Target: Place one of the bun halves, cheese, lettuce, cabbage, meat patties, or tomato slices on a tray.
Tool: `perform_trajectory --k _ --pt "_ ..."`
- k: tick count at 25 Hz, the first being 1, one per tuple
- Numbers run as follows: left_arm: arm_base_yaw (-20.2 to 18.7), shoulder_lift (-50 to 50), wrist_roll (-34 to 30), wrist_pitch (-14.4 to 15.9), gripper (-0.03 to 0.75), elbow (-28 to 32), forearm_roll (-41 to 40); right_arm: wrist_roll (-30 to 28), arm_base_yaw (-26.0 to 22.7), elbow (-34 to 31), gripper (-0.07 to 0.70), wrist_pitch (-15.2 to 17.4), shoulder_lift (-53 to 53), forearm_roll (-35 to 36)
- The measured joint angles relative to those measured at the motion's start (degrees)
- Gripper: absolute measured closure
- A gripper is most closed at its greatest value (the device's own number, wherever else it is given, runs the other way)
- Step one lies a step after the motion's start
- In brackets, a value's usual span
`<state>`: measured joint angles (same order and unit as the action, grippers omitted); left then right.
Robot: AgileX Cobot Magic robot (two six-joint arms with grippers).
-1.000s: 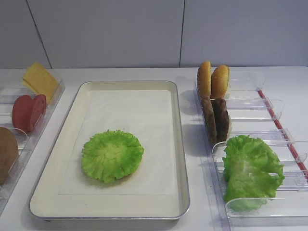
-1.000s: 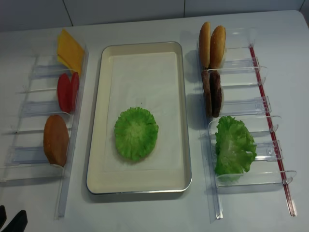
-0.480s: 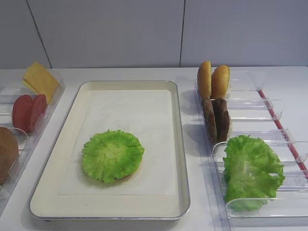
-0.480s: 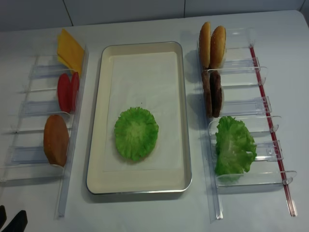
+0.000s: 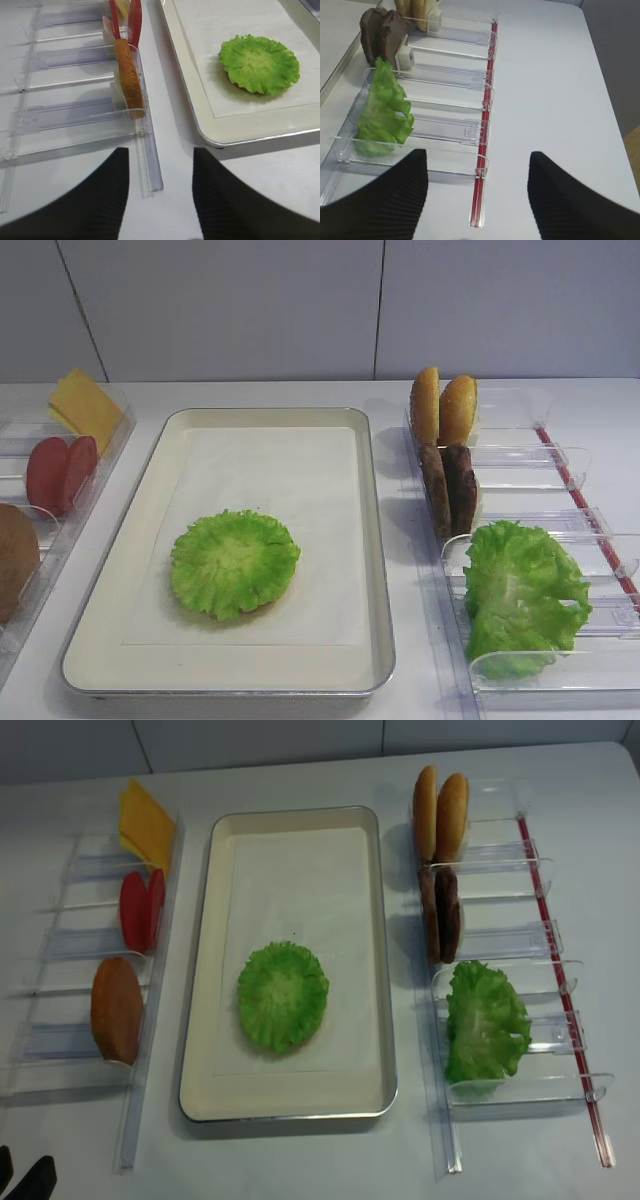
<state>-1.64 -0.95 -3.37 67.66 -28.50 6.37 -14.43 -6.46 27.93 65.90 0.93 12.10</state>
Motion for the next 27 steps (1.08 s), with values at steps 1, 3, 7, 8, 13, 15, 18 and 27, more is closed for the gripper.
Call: perform_trajectory --k 1,3,7,8,13,15,18,27 --pt "0.0 0.0 0.0 0.0 0.428 0.0 0.0 0.0 0.0 0.0 0.183 0.0 0.0 0.0" --pt "0.0 0.0 0.0 0.0 0.428 0.0 0.0 0.5 0.0 0.0 0.183 0.0 0.0 -0.2" --pt "0.0 0.0 0.0 0.0 0.428 0.0 0.0 2.5 0.0 0.0 0.183 0.0 0.0 -1.4" --pt "0.0 0.0 0.0 0.0 0.428 0.0 0.0 3.1 0.0 0.0 0.183 0.0 0.0 -1.7" --pt "0.0 0.0 0.0 0.0 0.428 0.0 0.0 5.4 0.0 0.0 0.183 -0.1 0.0 -3.2" --pt "0.0 0.0 0.0 0.0 0.428 0.0 0.0 5.5 0.0 0.0 0.184 -0.1 0.0 -3.3" --pt "0.0 0.0 0.0 0.0 0.428 0.0 0.0 5.6 0.0 0.0 0.184 -0.1 0.0 -3.3" --pt "0.0 0.0 0.0 0.0 0.428 0.0 0.0 5.7 0.0 0.0 0.184 -0.1 0.0 -3.3"
